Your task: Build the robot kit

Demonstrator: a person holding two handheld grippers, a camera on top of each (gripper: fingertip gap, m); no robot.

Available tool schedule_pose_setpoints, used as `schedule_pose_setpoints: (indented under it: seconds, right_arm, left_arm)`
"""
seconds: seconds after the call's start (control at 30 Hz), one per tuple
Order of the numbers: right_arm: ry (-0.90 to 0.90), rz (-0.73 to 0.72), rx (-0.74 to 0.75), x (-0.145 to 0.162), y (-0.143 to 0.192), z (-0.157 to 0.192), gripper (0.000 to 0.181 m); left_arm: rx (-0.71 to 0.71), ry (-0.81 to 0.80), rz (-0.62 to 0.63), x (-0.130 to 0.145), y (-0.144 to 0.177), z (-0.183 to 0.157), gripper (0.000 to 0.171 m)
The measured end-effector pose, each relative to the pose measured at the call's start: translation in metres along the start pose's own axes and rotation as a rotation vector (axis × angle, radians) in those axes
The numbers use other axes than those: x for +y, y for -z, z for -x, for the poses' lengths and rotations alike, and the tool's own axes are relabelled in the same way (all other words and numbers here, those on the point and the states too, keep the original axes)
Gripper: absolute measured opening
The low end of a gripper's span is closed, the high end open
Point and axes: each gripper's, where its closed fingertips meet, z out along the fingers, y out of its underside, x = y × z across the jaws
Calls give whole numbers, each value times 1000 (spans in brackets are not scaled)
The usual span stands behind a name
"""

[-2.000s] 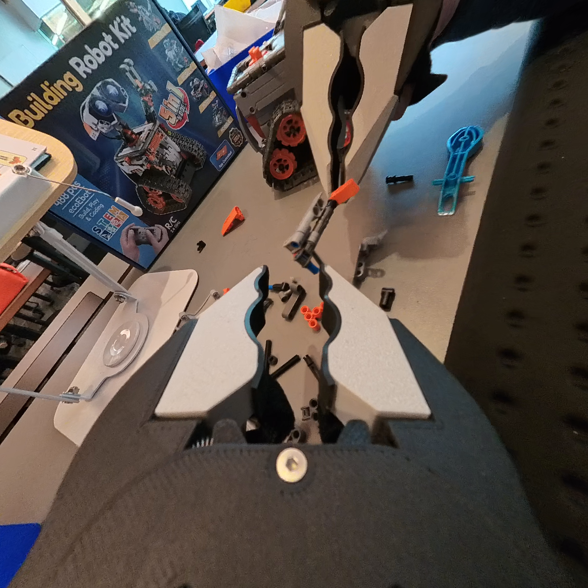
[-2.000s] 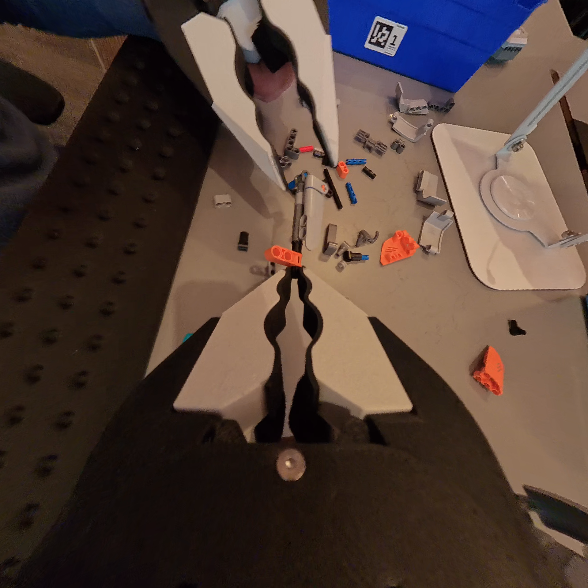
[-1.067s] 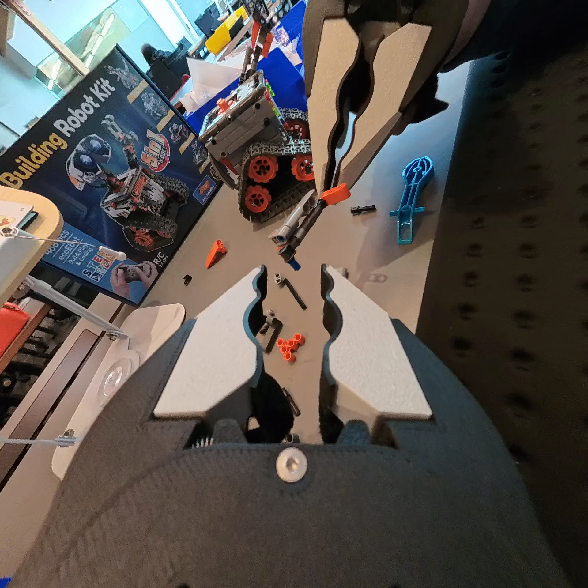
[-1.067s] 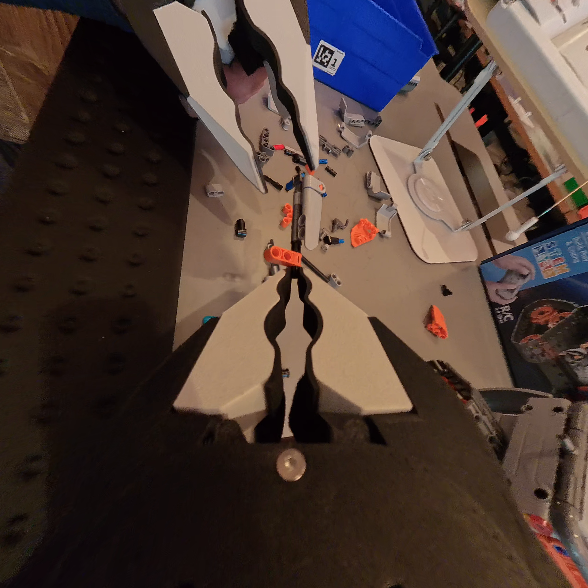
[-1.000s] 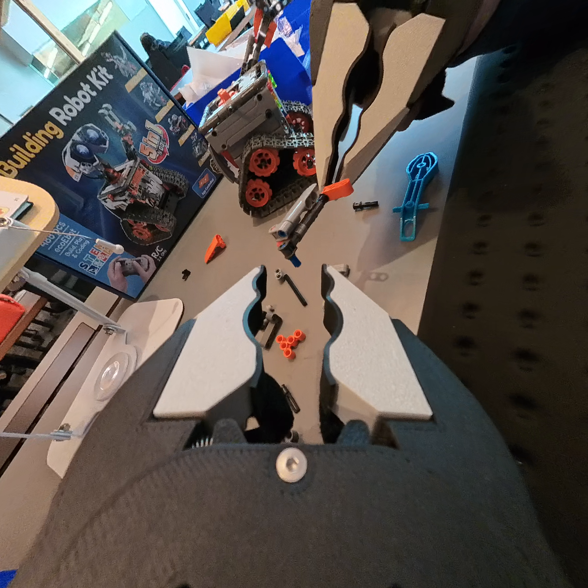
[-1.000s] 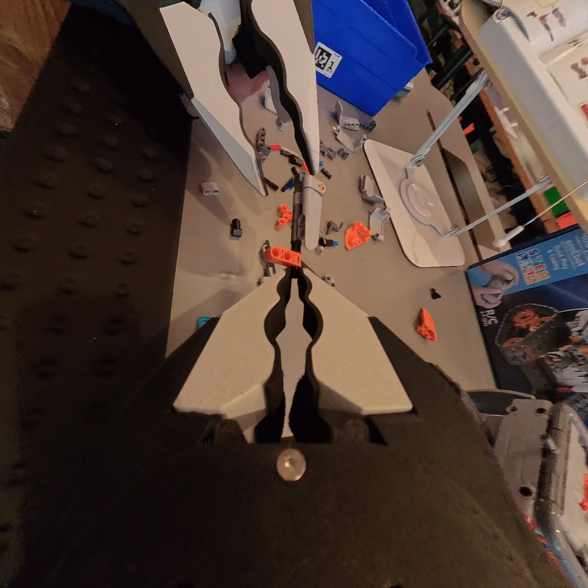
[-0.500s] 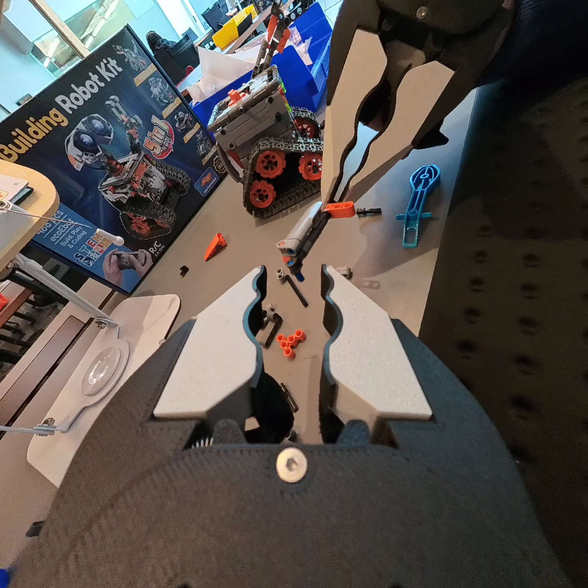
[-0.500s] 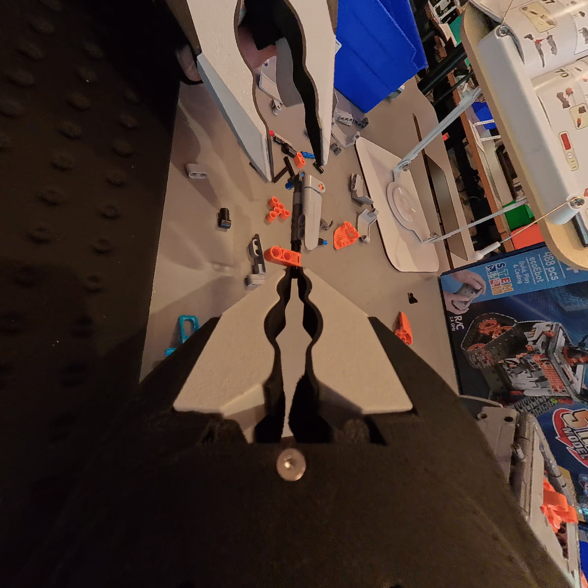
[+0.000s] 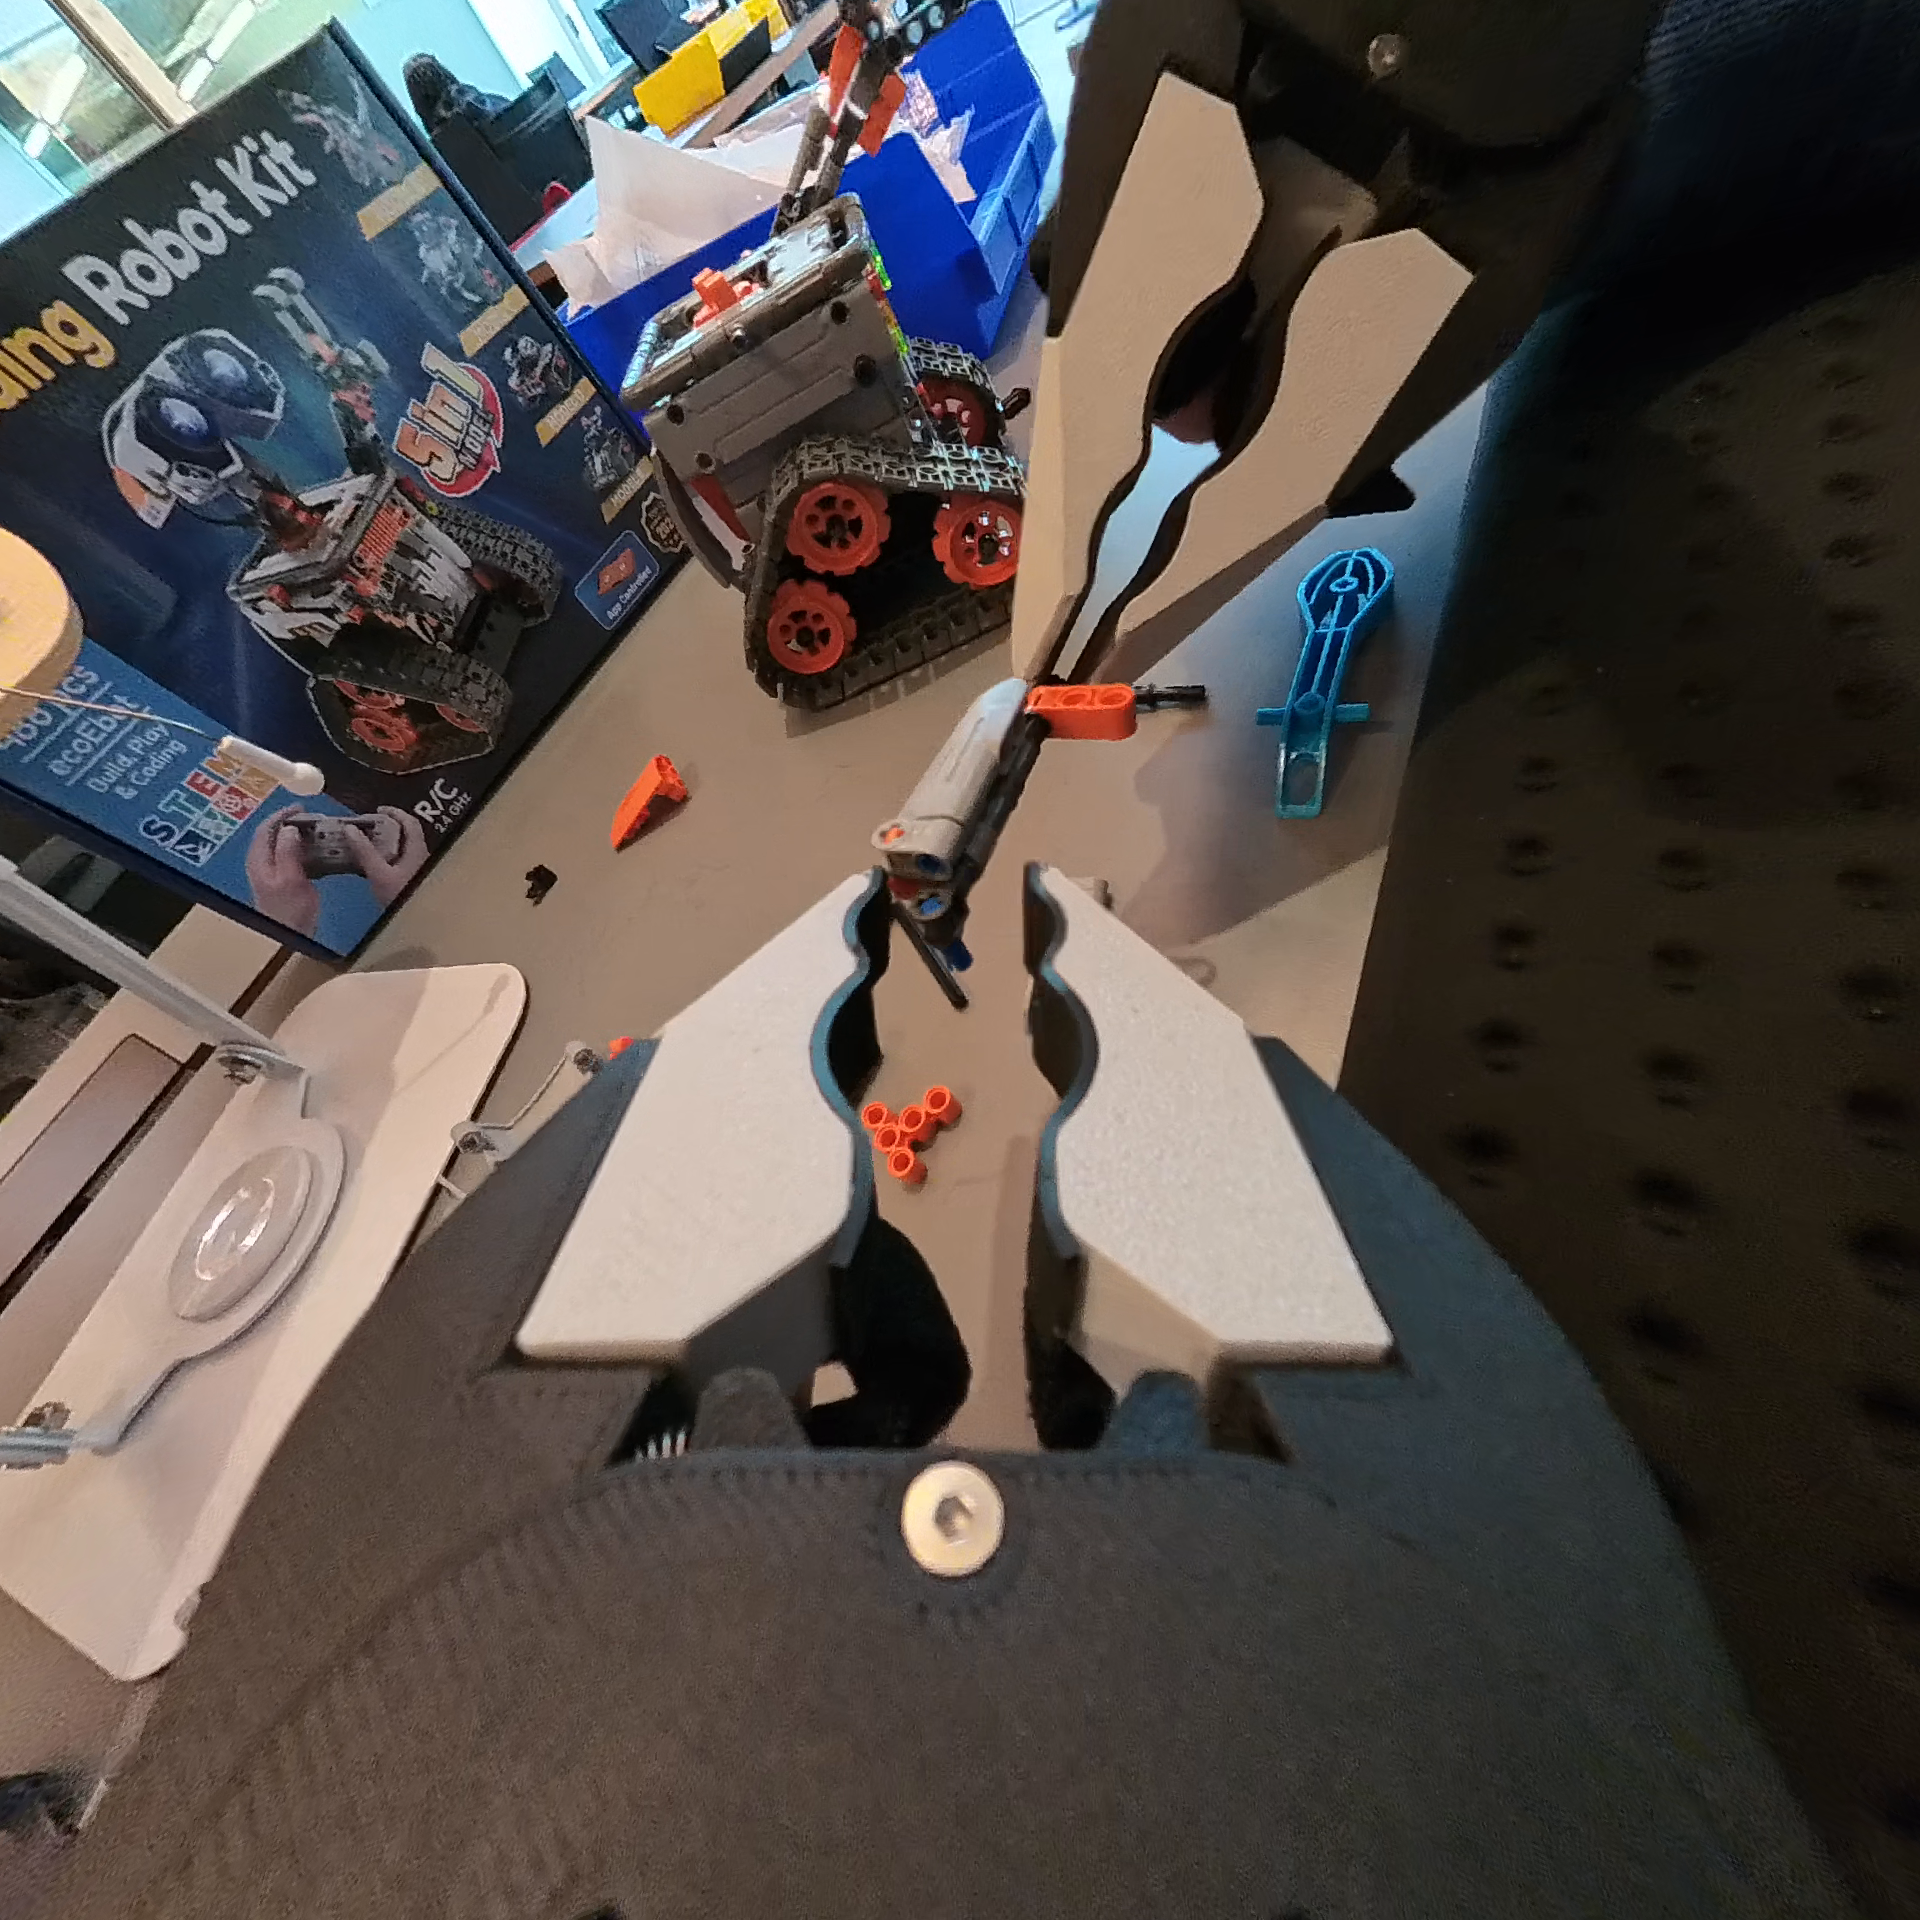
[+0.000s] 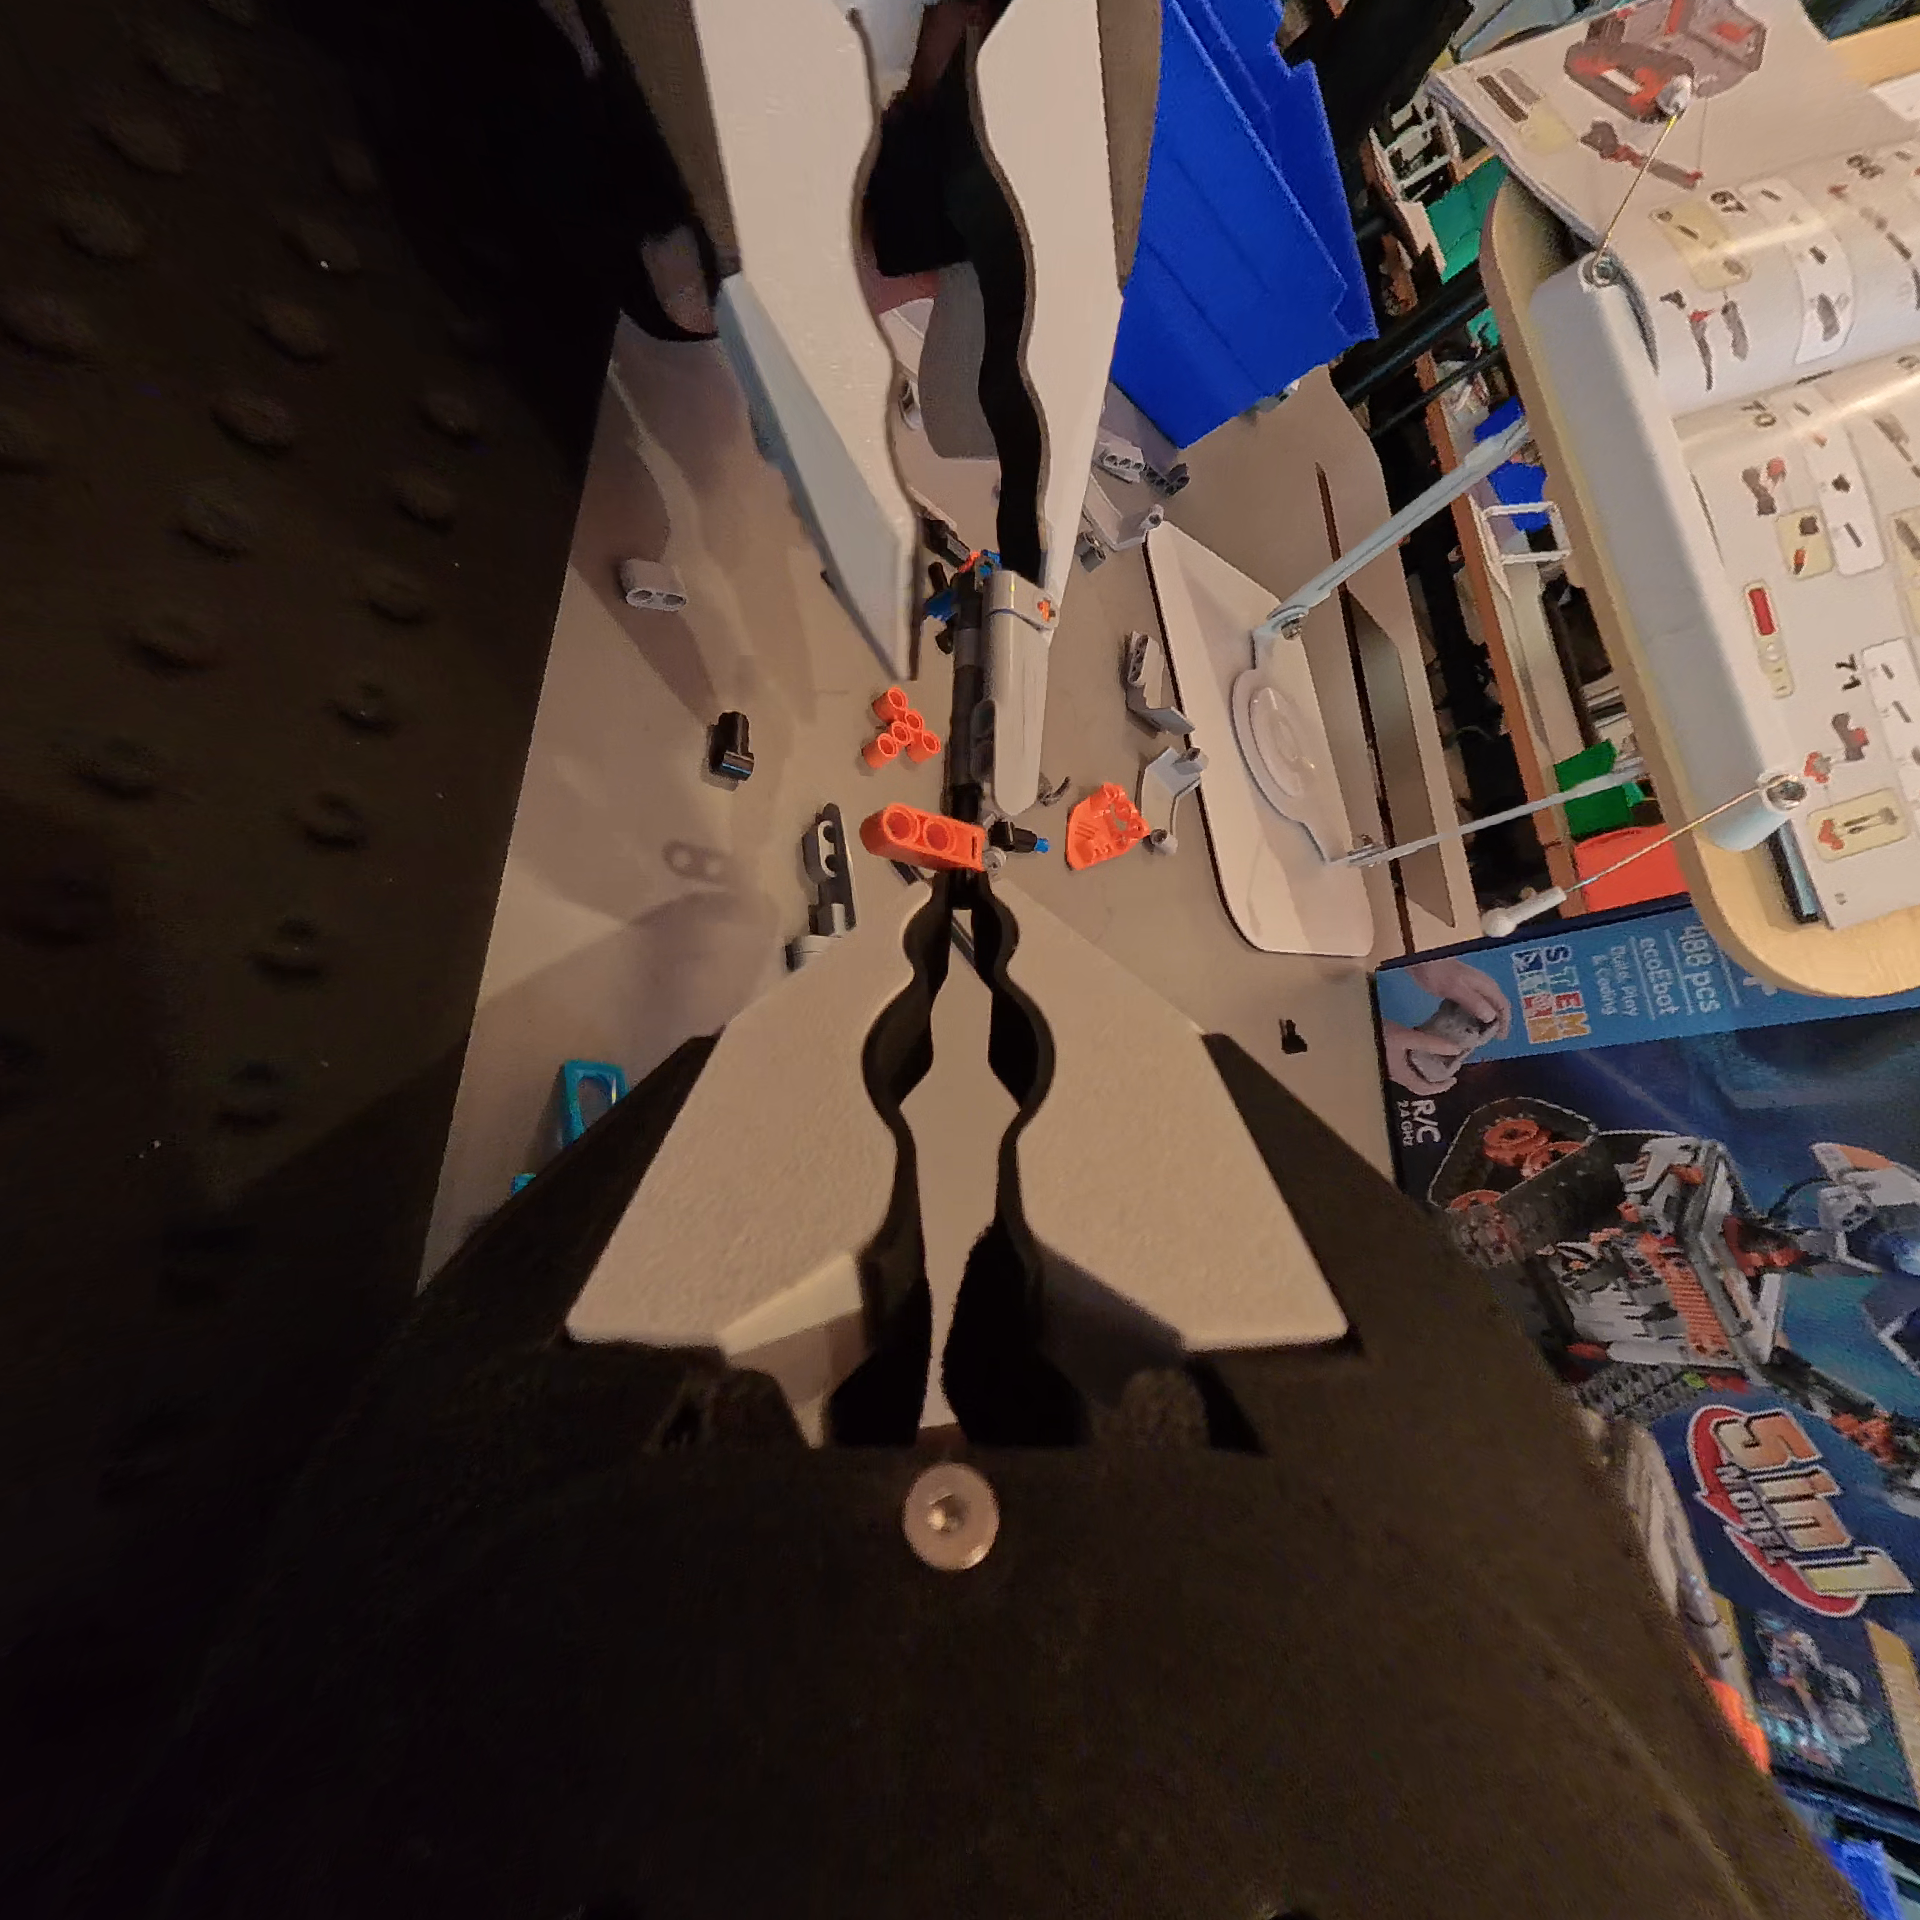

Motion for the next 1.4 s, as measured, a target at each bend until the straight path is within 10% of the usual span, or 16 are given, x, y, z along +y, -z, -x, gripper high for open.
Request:
schedule_pose_setpoints:
  seconds: [1.4]
  right_arm:
    - [-150,-144,120,-30,-35,-92,5]
  left_arm:
    - [-124,365,-224,-25,31,89,14]
